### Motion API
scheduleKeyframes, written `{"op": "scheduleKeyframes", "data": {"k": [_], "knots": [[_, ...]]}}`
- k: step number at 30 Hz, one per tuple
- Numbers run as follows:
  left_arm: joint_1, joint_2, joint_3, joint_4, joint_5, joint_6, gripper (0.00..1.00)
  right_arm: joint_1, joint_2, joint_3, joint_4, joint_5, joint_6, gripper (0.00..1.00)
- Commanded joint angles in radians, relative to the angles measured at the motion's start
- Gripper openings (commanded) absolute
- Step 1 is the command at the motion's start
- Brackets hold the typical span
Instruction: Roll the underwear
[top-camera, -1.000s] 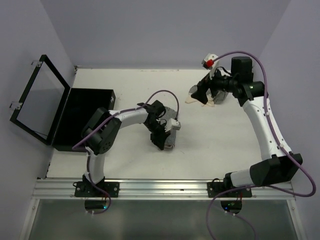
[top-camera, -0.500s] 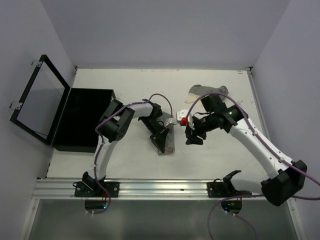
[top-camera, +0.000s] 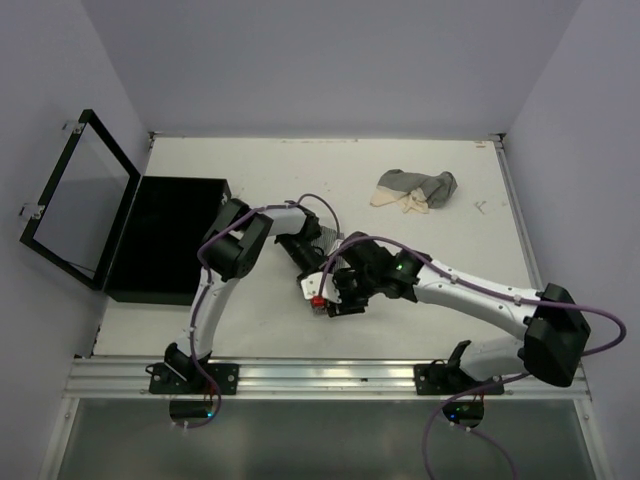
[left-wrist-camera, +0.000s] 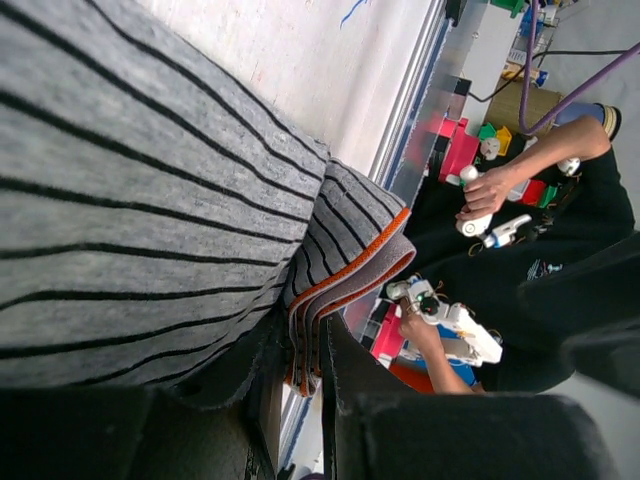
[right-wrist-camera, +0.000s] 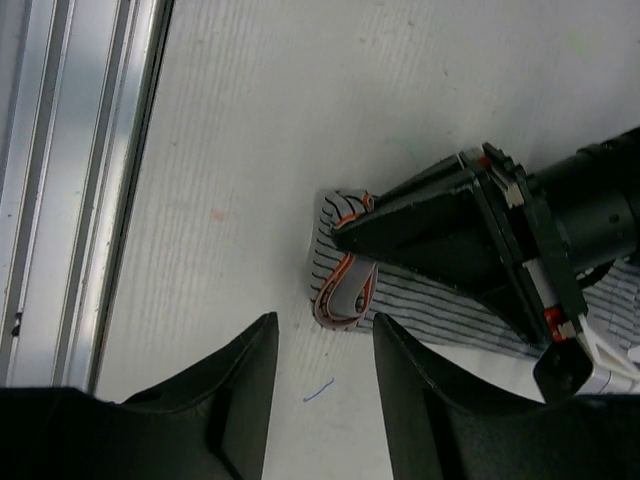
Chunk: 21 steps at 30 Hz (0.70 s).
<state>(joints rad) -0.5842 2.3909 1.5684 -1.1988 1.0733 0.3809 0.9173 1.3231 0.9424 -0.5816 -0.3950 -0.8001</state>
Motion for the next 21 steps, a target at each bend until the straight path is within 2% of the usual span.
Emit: {"op": "scheduleKeyframes", "data": {"k": [1, 6, 10, 13, 17, 21], "knots": [[0.018, 0.079, -0.036, 0.195, -0.289, 0.021, 0.02, 0.057, 0.045, -0.02, 0.133, 0.088, -0.039, 0.48], [0.037, 0.065, -0.056, 0.223, -0.294, -0.004, 0.02, 0.06, 0.088, -0.096, 0.271, 0.16, -0.066, 0.51], [0.073, 0.062, -0.068, 0.228, -0.314, 0.003, 0.02, 0.057, 0.117, -0.108, 0.296, 0.189, -0.073, 0.61], [0.095, 0.073, -0.054, 0.209, -0.32, 0.021, 0.02, 0.046, 0.152, -0.062, 0.249, 0.15, -0.097, 0.64], [0.115, 0.076, -0.044, 0.199, -0.337, 0.041, 0.02, 0.038, 0.215, 0.044, 0.126, 0.071, -0.136, 0.74], [0.138, 0.108, -0.019, 0.179, -0.34, 0.059, 0.02, 0.012, 0.275, 0.12, 0.086, 0.03, -0.137, 0.77]]}}
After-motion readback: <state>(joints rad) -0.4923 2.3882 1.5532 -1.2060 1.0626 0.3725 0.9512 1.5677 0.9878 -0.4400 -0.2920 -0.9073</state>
